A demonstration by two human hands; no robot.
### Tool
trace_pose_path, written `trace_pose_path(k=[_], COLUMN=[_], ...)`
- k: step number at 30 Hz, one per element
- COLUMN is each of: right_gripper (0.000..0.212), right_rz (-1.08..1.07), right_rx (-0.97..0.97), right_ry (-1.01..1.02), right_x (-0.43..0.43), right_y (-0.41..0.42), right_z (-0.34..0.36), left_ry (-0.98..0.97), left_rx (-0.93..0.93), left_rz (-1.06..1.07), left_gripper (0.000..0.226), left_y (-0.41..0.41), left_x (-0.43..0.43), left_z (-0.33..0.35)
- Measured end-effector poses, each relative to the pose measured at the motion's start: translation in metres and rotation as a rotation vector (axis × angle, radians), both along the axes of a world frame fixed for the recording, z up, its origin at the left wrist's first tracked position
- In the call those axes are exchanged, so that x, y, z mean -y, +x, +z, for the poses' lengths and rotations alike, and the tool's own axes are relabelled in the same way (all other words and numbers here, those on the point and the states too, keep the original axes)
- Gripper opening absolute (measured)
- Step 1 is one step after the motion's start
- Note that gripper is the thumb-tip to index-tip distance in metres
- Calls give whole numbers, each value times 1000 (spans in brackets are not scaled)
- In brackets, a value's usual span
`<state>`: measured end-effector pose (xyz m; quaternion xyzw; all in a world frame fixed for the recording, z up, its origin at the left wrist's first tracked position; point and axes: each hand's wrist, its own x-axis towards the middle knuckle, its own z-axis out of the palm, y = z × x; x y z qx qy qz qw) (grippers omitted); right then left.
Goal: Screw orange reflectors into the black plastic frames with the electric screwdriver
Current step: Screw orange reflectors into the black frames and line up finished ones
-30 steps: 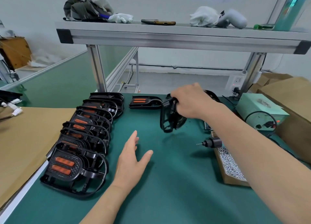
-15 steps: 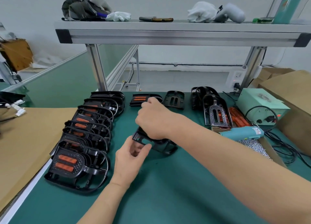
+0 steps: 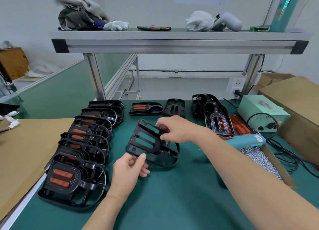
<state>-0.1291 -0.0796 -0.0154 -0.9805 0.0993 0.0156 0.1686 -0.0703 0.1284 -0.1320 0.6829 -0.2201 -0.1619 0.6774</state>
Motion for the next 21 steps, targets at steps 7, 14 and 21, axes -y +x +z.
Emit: trace_pose_path(k=[7, 14, 21], right_gripper=[44, 34, 31], right_rz=[46, 98, -16], right_rx=[-173, -256, -83], right_ry=[-139, -177, -20], right_x=[0, -14, 7], right_y=[-7, -14, -24], right_z=[-2, -15, -9], left_ry=[-27, 383, 512], left_rx=[147, 527, 696], left_rz=[146, -217, -306], left_gripper=[58, 100, 109], left_y=[-2, -5, -1], left_x=[0, 0, 1], left_z=[10, 6, 0])
